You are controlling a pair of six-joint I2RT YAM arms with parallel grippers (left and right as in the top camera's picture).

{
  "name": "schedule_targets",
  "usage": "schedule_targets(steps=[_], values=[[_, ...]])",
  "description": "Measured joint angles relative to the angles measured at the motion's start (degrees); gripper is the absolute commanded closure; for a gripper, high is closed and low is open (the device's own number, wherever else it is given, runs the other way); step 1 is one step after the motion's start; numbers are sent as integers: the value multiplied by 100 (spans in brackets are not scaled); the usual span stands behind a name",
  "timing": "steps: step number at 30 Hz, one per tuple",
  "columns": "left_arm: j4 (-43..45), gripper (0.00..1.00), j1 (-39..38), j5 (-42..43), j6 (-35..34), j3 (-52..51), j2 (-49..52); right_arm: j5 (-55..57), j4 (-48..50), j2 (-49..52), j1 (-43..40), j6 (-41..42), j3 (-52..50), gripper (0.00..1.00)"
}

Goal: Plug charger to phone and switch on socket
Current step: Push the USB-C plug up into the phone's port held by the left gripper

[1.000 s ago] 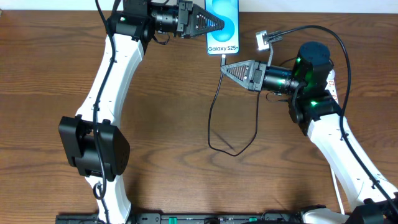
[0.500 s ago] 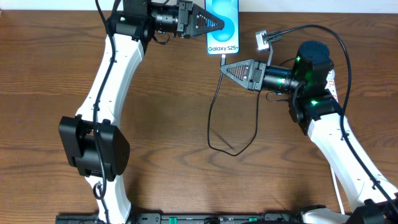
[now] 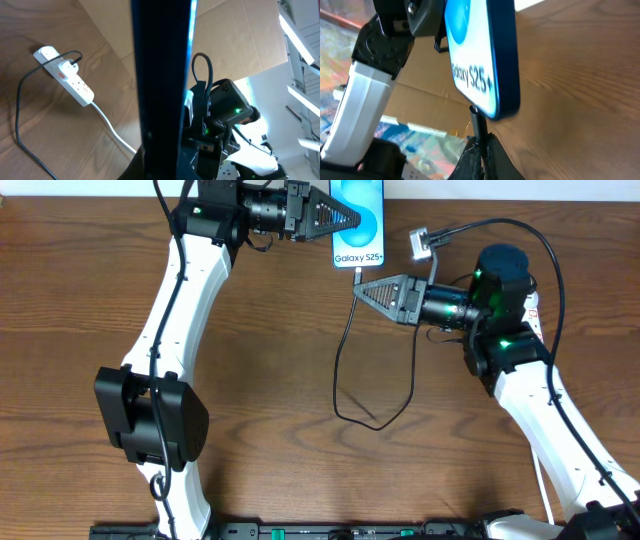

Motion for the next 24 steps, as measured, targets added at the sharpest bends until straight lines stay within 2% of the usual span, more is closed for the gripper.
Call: schedule_targets(steps=[24], values=[[11,93,2,-15,2,0,0,-7,-138,0,-94,-94,92,98]])
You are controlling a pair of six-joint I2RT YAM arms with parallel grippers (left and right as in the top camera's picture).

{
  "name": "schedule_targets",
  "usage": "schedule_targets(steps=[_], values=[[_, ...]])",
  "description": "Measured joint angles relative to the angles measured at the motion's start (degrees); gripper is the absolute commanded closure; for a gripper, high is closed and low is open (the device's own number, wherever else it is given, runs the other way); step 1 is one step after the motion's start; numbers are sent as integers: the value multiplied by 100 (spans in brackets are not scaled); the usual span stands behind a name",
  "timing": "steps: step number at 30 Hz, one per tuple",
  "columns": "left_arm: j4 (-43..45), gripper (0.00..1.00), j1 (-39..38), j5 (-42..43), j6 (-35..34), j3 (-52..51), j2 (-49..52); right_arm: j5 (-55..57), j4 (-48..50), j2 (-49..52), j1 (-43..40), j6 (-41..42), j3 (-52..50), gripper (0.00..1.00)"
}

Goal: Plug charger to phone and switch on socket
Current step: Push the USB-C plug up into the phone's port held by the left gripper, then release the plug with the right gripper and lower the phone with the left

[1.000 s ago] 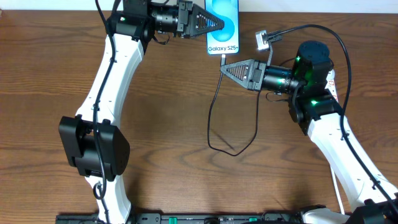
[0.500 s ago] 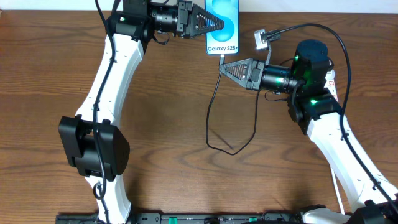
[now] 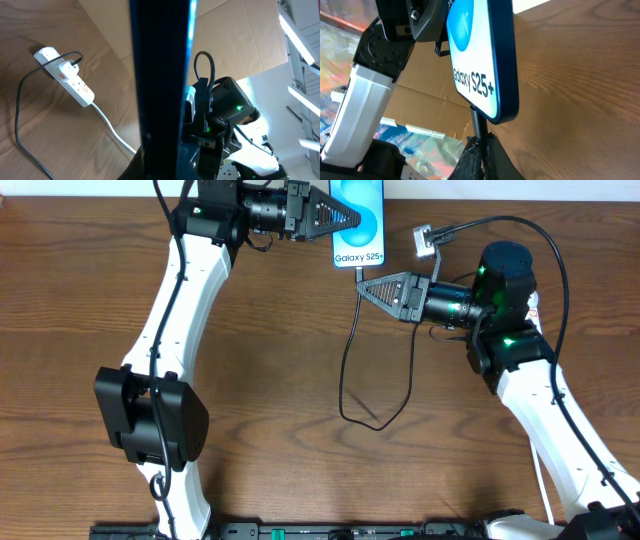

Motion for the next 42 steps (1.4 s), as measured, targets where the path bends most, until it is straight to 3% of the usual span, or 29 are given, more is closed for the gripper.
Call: schedule_targets(steps=[15,17,24,28,32,38,42], values=[[-66,93,20,-96,0,0,0,249,-63,0,46,-160,26,99],[-66,93,20,-116,0,0,0,286,-63,0,55,-160,26,91],[-140,93,-33,-15,0,0,0,625,-118,-2,39,-203,157,46],[-149,93,-44,-94,0,0,0,649,-404,-2,37,-238,175,27],[-396,93,-44,-367,13,0,0,581,-684,-2,37,-343,186,18],[-2614,93,-50,-1928,785,-7,0,809,-1963,-4,9,-723,205,9],[-3491,93,-50,-2706,1414,-9,15,1397,-2811,-4,-4,-1049,212,3]])
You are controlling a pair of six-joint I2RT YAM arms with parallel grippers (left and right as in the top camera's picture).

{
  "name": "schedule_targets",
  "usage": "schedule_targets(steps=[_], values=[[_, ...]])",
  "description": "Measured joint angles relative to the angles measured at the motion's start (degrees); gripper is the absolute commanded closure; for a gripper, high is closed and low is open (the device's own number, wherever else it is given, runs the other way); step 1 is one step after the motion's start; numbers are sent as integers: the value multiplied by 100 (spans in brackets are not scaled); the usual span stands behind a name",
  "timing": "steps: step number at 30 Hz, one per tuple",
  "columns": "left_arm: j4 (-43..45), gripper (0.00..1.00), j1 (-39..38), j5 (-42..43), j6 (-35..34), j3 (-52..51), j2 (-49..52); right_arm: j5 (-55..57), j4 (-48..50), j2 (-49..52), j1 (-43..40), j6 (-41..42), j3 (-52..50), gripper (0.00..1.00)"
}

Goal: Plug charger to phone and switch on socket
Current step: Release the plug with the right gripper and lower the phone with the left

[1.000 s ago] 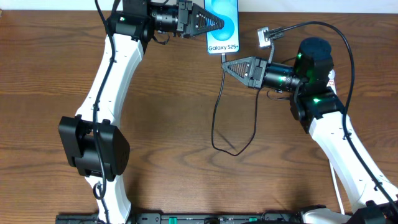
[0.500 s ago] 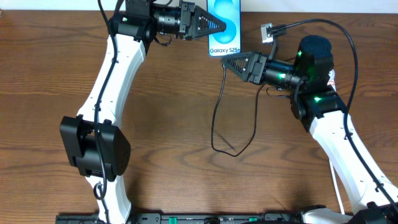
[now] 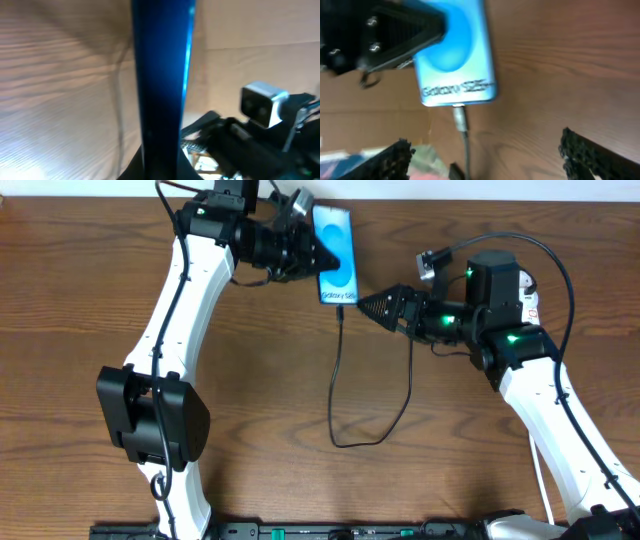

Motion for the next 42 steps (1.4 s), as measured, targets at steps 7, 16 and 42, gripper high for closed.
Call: schedule_targets(steps=[7,16,42], values=[[-389,93,-15,-645,728,-426,15,1036,-1130,-2,-9,-452,7,1],[706,92,-501,-1029,807,-1891,118,2256,-1867,-7,-11,-518,7,1],[1853,93,-1268,-1845,-693,-2190,785,2404,-1947,-7,-11,-533,7,1]])
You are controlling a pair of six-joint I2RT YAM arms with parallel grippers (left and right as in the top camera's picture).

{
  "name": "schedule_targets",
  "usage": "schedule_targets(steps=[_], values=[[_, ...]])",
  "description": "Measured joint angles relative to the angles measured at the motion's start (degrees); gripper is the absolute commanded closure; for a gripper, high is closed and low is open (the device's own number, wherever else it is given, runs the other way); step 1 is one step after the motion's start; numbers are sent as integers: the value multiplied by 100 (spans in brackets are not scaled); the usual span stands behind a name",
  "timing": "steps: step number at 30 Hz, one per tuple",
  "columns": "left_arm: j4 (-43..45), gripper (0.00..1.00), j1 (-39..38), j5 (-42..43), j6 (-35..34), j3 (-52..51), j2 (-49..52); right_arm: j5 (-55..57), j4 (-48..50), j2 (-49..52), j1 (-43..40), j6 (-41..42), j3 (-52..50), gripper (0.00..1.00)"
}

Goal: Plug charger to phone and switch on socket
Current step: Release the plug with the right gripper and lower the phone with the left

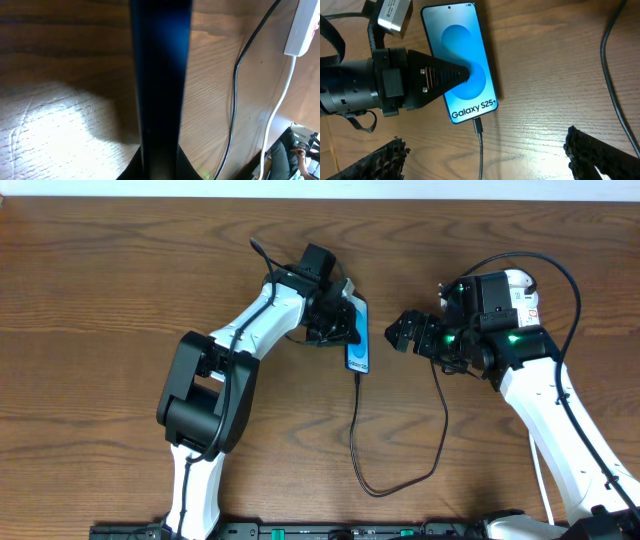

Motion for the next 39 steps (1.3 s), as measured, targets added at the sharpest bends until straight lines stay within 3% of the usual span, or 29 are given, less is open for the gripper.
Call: schedule_targets(steps=[39], values=[[-9,93,-225,-28,-90,-199,0,0,-83,0,0,0,0,1]])
